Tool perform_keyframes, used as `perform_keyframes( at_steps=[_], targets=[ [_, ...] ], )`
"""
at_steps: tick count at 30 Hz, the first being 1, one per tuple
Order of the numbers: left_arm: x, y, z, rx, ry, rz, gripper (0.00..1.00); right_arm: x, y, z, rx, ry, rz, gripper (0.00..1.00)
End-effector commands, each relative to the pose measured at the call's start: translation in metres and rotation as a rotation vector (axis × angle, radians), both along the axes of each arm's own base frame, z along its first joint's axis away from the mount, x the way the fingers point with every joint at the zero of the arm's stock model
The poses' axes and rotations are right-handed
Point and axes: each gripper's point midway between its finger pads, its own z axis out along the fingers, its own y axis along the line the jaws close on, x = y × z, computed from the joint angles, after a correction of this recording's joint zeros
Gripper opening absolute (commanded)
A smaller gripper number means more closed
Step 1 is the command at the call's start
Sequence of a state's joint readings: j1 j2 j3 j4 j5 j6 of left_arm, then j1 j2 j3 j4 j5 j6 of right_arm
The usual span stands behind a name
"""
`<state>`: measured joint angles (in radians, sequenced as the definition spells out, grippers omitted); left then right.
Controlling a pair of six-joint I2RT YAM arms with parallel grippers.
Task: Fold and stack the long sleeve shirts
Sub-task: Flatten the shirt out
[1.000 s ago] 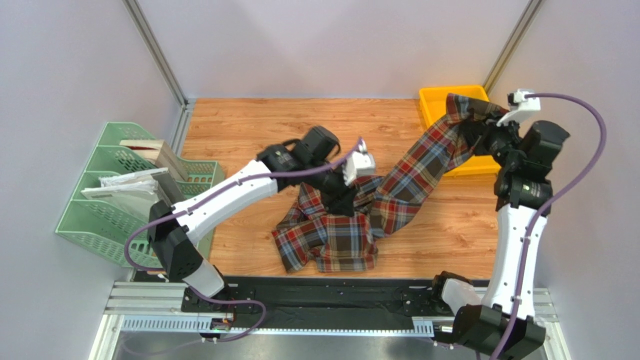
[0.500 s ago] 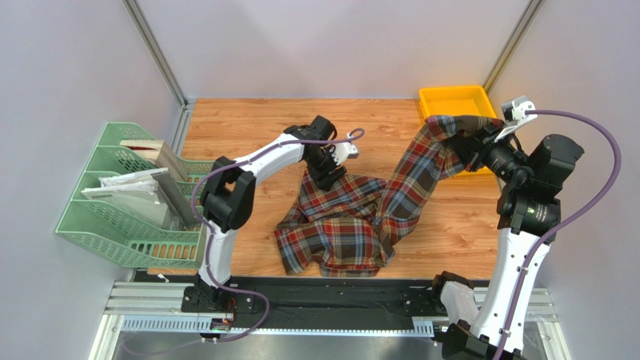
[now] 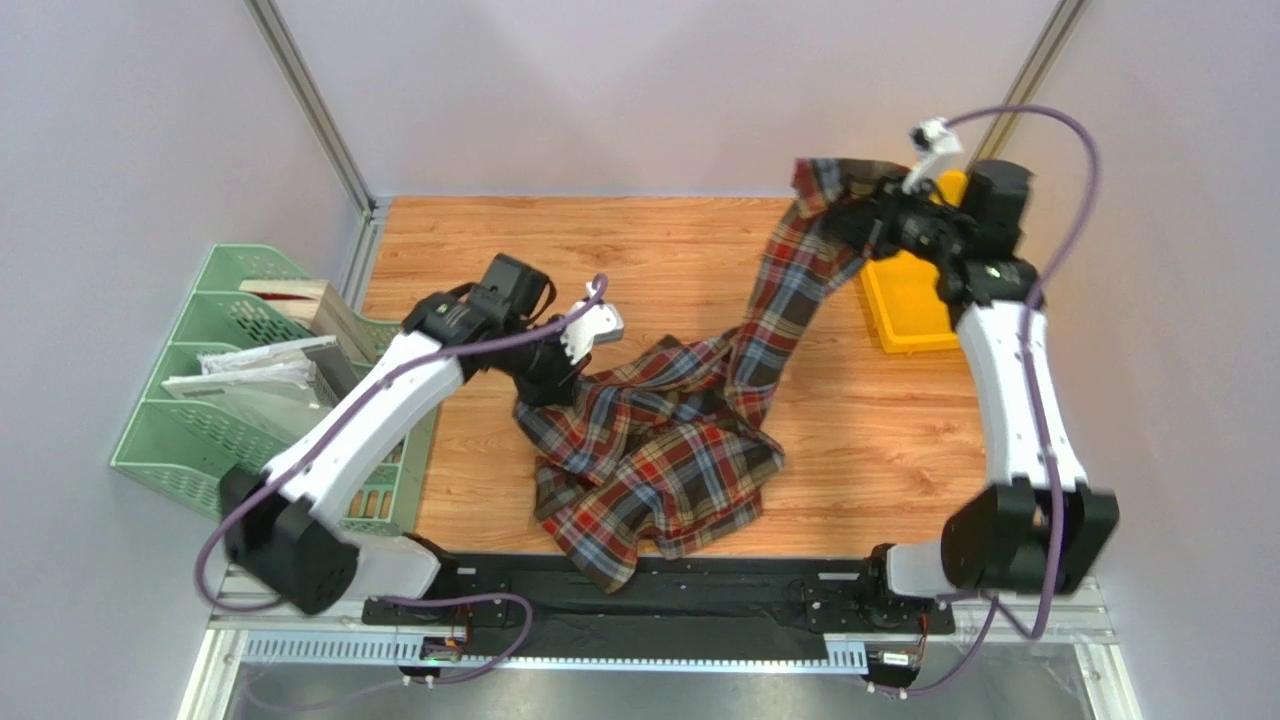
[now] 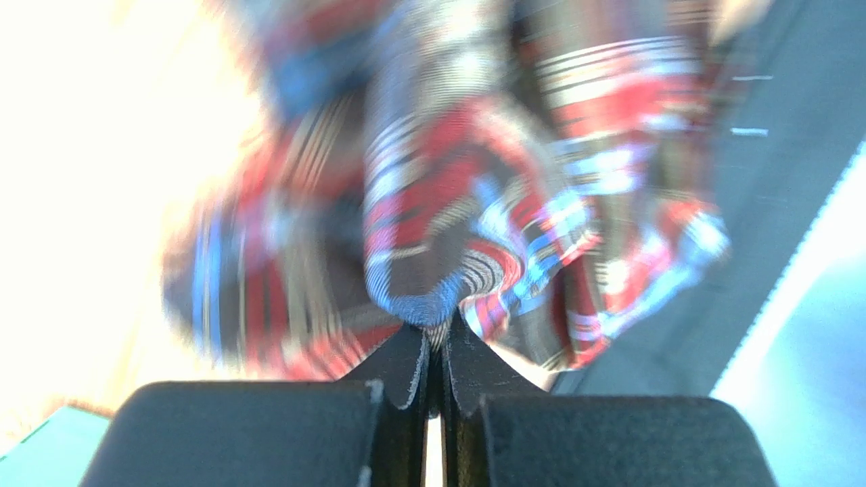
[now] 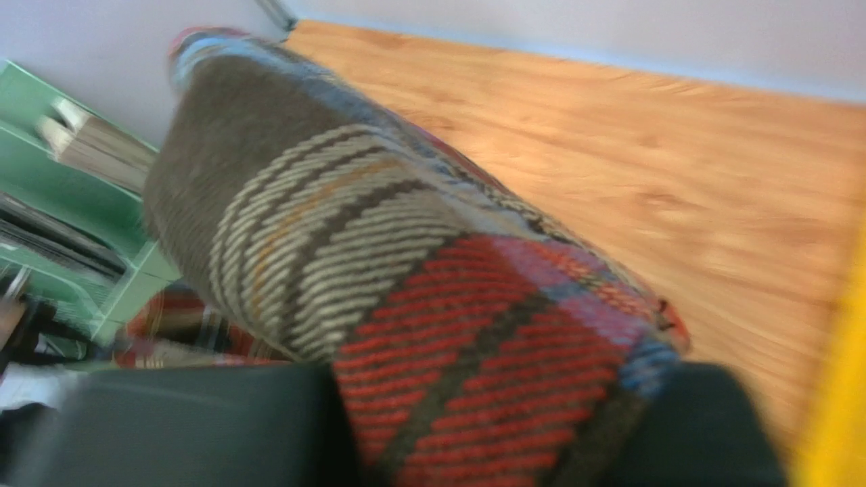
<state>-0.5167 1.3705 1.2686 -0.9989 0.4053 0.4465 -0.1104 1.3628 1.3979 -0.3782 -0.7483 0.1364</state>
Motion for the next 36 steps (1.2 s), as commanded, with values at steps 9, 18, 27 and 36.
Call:
perform_keyframes(
  at_steps=[9, 18, 27, 36],
  targets=[
    [-0.059, 0.005, -0.033, 0.071, 0.25, 0.079, 0.0, 0.012, -0.024, -0.14, -0.144, 0.576, -0.082, 0.9],
    [-0.038, 0.025, -0.049, 0.115, 0.287, 0.186, 0.0, -0.045, 0.082, -0.16, -0.246, 0.483, 0.184, 0.74],
    [-0.009, 0.041, -0.062, 0.101, 0.359, 0.322, 0.0, -0.027, 0.18, -0.185, -0.334, 0.445, 0.238, 0.72],
    [-0.012, 0.047, -0.069, 0.115, 0.343, 0.336, 0.02, 0.03, 0.219, -0.229, -0.562, 0.412, 0.03, 0.79]
  ],
)
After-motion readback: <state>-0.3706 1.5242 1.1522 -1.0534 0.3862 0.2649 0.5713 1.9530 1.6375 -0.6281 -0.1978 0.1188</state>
